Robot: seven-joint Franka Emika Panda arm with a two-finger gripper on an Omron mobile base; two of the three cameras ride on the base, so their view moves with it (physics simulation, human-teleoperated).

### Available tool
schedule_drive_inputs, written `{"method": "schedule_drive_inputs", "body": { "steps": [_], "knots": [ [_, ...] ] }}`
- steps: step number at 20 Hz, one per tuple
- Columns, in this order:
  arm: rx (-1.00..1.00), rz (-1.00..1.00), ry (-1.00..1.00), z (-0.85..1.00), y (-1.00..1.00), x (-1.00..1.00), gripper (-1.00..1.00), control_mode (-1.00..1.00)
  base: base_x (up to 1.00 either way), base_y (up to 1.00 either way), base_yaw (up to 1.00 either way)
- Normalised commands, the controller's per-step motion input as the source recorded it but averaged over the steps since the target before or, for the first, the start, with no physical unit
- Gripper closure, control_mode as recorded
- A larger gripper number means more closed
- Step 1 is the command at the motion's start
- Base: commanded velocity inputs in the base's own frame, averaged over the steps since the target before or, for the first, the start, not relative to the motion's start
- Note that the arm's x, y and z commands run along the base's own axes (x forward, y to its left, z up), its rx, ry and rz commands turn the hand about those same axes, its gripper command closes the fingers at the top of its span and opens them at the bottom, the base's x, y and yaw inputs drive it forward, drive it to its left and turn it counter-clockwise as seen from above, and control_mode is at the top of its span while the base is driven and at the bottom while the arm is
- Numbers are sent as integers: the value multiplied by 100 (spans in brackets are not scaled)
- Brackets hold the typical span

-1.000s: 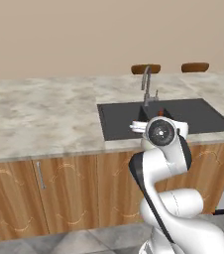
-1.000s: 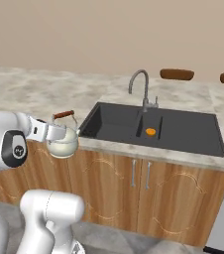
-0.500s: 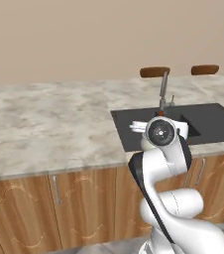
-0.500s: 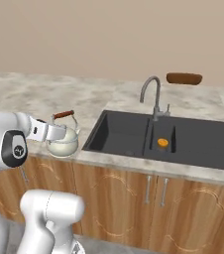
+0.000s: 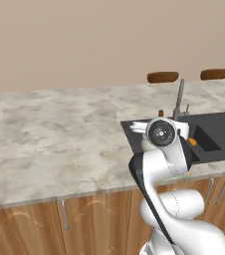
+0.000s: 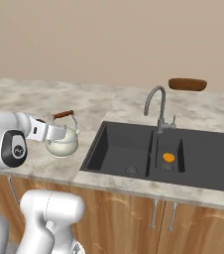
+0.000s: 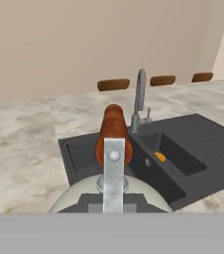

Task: Open the cabinet, pick the kettle from the cabinet, and place it in the sink.

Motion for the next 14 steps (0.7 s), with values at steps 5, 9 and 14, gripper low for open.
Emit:
{"method": "schedule_drive_inputs", "body": {
  "steps": [5,9,14],
  "knots": [
    [0,0,0,0,0,0,100,100,56,6,-6],
    [0,0,0,0,0,0,100,100,54,8,-8],
    [0,0,0,0,0,0,100,100,54,10,-7]
  ]
}}
